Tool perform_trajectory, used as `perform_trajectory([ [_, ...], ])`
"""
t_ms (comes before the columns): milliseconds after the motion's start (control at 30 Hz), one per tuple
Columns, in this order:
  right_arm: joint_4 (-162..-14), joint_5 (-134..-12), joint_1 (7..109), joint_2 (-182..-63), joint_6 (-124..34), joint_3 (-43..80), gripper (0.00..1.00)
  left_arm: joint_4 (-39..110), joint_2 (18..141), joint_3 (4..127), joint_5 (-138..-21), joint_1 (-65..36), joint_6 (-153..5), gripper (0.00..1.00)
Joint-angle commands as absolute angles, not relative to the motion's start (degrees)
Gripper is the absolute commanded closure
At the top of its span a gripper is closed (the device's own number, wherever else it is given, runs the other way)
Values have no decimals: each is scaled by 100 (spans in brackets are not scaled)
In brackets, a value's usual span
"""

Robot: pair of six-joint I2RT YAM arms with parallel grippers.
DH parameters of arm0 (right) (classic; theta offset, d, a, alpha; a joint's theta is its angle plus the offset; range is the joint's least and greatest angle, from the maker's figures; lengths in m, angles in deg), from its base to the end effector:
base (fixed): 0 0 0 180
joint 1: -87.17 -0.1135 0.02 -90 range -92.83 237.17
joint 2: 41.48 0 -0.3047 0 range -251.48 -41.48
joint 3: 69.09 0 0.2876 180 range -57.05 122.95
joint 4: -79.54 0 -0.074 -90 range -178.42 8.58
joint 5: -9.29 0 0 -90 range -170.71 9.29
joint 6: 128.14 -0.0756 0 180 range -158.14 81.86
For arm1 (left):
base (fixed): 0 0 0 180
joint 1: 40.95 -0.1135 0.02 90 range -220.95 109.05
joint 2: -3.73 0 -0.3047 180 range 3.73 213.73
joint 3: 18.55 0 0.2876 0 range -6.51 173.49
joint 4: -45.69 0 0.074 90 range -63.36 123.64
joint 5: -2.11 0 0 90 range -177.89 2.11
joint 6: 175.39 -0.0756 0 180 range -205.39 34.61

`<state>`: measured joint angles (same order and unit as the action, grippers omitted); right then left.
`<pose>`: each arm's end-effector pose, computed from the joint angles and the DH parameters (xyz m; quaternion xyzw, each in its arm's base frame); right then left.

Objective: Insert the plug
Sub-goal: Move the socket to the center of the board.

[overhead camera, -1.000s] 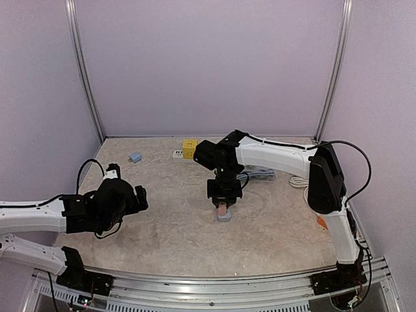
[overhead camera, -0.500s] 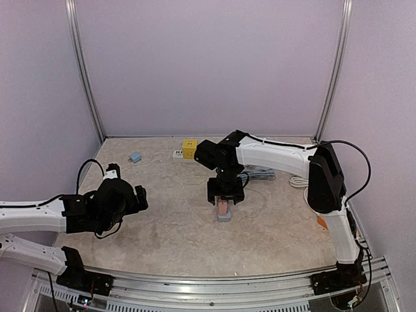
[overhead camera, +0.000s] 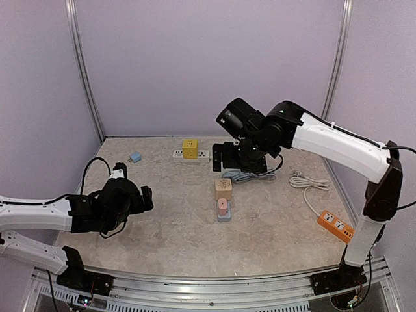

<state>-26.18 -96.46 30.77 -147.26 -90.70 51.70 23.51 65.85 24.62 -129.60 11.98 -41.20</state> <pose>0.2692 0.3682 0.3550 0.0043 0.9558 0.1369 0.2600 0.1895 -0.1674 0.2036 -0.0820 0.8595 -0.0753 0.4988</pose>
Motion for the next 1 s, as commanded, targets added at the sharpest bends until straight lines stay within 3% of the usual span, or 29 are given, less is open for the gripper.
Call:
perform_trajectory([
  [0, -3778, -10399, 3060, -13260, -9031, 3433, 0, 3629, 7209, 2502, -12725, 1760, -5076, 1],
  [100, -4638, -10558, 3132, -12229, -8957, 2276, 0, 3440, 7917, 3153, -12982, 2282, -5444, 1],
  [267, -4170, -11265, 3120, -11675, -8895, 1901, 0, 2803, 9093, 4657, -12696, 2941, -5601, 1],
  [467, -4416, -11324, 3050, -11434, -8643, 1491, 0, 2273, 10109, 6115, -12023, 3117, -5339, 1],
  [733, -4891, -11266, 3040, -10950, -8205, 1174, 0, 167, 12103, 8504, -11932, 3100, -4598, 1],
  [967, -5037, -11233, 3044, -10445, -8062, 944, 0, -811, 12672, 9032, -11942, 2910, -4038, 1],
])
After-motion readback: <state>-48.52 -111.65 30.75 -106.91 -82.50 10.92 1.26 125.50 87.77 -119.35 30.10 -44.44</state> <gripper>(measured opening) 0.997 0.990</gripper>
